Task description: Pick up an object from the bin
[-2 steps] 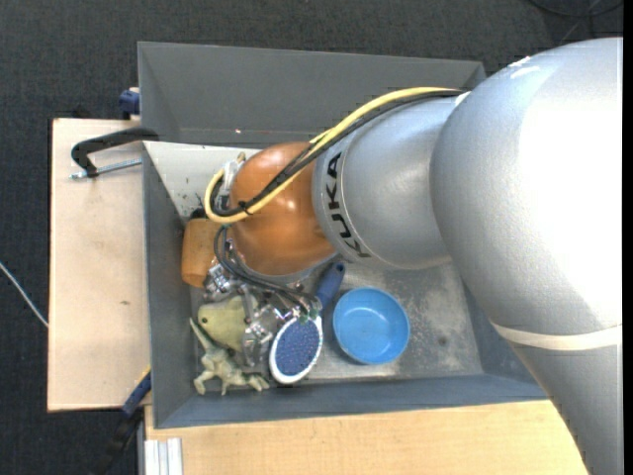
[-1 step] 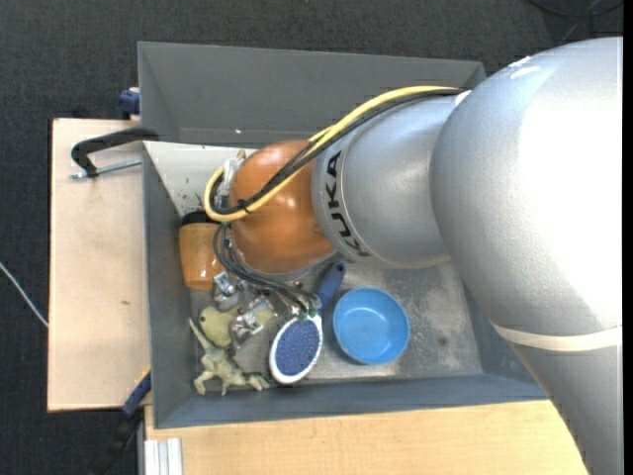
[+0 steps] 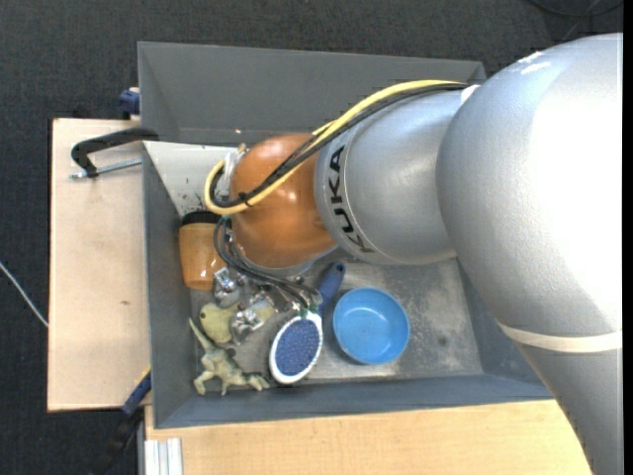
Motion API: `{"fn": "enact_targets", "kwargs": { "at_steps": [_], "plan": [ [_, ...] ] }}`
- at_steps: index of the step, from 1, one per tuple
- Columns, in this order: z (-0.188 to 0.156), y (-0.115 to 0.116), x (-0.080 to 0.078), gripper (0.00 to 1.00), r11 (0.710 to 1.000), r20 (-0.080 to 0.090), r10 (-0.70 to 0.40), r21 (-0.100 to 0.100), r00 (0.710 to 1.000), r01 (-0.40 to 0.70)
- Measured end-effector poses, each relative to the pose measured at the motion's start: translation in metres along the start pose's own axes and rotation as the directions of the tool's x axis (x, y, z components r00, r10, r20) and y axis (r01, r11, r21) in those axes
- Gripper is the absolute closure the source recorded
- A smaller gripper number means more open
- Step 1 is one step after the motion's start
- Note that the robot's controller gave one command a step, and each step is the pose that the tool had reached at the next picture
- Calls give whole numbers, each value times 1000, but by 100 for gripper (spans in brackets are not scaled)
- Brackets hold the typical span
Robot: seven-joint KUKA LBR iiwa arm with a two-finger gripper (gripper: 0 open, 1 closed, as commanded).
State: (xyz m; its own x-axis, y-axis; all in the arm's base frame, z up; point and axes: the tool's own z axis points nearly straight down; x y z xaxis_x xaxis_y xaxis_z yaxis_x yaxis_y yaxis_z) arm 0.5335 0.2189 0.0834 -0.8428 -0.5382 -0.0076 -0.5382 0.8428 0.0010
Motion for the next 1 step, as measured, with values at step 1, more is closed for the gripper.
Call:
{"fn": "enact_targets", "kwargs": {
  "at_steps": [1],
  "plan": [
    [-29, 0, -3, 100, 1000, 2, 1, 1, 1000, -1]
  ]
}}
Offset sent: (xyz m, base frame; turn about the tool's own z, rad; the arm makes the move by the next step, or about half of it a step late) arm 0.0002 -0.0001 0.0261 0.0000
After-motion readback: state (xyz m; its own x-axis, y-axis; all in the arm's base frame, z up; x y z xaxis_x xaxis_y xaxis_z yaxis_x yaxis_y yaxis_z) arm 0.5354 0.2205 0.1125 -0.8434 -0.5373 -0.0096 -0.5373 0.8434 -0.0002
